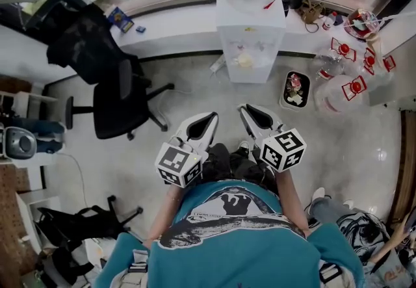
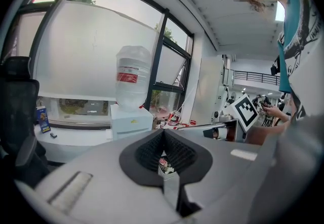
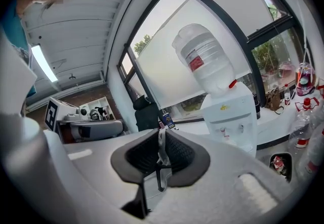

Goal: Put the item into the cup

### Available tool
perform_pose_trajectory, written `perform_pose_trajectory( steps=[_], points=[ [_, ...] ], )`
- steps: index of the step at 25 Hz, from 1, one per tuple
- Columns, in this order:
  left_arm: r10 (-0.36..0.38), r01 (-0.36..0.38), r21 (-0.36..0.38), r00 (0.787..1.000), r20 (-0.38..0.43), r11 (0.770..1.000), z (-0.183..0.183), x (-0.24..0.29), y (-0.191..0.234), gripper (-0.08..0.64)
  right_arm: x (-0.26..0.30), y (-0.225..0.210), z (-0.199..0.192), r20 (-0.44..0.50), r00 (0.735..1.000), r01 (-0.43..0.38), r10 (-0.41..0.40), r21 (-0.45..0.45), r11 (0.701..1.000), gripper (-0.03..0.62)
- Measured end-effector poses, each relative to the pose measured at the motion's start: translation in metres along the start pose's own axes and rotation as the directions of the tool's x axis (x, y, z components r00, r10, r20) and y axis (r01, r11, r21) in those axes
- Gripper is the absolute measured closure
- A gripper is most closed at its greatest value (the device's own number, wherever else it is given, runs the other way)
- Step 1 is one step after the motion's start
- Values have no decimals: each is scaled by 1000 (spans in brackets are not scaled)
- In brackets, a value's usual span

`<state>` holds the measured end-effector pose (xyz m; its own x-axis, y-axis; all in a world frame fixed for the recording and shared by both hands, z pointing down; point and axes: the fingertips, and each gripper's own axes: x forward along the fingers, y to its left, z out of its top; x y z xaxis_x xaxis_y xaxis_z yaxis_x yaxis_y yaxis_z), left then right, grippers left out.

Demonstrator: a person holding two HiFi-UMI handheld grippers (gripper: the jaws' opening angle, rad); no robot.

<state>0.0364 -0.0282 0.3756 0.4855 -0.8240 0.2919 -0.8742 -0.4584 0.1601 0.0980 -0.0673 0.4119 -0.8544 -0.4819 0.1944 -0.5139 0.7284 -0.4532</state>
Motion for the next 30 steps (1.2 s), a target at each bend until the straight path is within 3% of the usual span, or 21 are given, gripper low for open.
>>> perform_pose_trajectory(
  steps=[14,30],
  points=[
    [18,-18,-5,999,-35,1000,-11,4,15,548,16,-3,-14,-38,999,-10,11,26,1000,552],
    [-52,52,-15,998,-32,999,4,79,82,542,82,-84,1,-101,991,95,-92,30,995,552]
  ],
)
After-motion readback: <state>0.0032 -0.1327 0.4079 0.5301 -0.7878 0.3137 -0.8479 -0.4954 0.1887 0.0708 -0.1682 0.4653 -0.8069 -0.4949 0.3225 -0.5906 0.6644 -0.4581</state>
